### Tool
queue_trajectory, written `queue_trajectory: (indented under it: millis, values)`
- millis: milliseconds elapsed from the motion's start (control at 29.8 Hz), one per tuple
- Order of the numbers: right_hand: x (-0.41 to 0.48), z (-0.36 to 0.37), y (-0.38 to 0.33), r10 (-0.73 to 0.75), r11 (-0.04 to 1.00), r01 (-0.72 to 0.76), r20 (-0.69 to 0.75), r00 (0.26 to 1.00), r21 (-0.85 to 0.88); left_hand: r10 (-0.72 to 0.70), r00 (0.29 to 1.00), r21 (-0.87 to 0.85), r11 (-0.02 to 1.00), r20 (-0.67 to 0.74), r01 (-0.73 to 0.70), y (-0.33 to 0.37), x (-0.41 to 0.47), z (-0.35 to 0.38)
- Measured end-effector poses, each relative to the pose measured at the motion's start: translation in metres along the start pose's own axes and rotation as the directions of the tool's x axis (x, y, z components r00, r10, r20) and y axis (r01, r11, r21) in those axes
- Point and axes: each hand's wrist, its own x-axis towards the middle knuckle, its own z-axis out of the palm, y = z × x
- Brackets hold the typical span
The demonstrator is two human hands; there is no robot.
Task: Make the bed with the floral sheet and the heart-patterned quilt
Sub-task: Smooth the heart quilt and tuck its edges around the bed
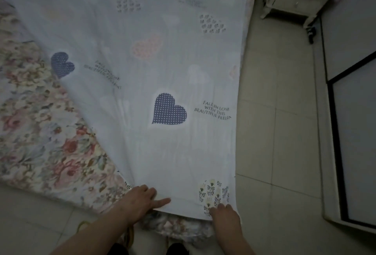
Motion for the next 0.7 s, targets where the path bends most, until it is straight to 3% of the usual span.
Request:
queue_trajectory:
  millis: [201, 369, 436, 536, 704]
  values:
    - [0.008, 0.054, -0.009, 0.018, 0.999, -0.022, 0.098, 0.995, 0.033, 0.002, 1.000, -0.033, 0.999, 0.013, -0.002, -0.001, 0.015, 0.063]
    - [0.022, 0.085, -0.009, 0.040, 0.994, -0.061, 0.223, 0.974, 0.091, -0.005, 0.999, -0.036, 0.999, 0.040, 0.007, -0.006, 0.026, 0.073]
    - [0.023, 0.086, -0.009, 0.010, 0.996, -0.026, 0.177, 0.984, 0.084, -0.042, 0.979, -0.147, 0.986, 0.198, 0.072, -0.006, 0.027, 0.078]
    - [0.023, 0.089, -0.007, -0.012, 0.980, -0.033, 0.224, 0.974, 0.196, -0.062, 0.959, -0.195, 0.974, 0.276, 0.119, -0.002, 0.033, 0.082]
    - [0.026, 0.080, -0.018, 0.158, 0.934, -0.227, 0.252, 0.955, 0.275, -0.072, 0.943, -0.221, 0.964, 0.325, 0.150, 0.007, 0.039, 0.080]
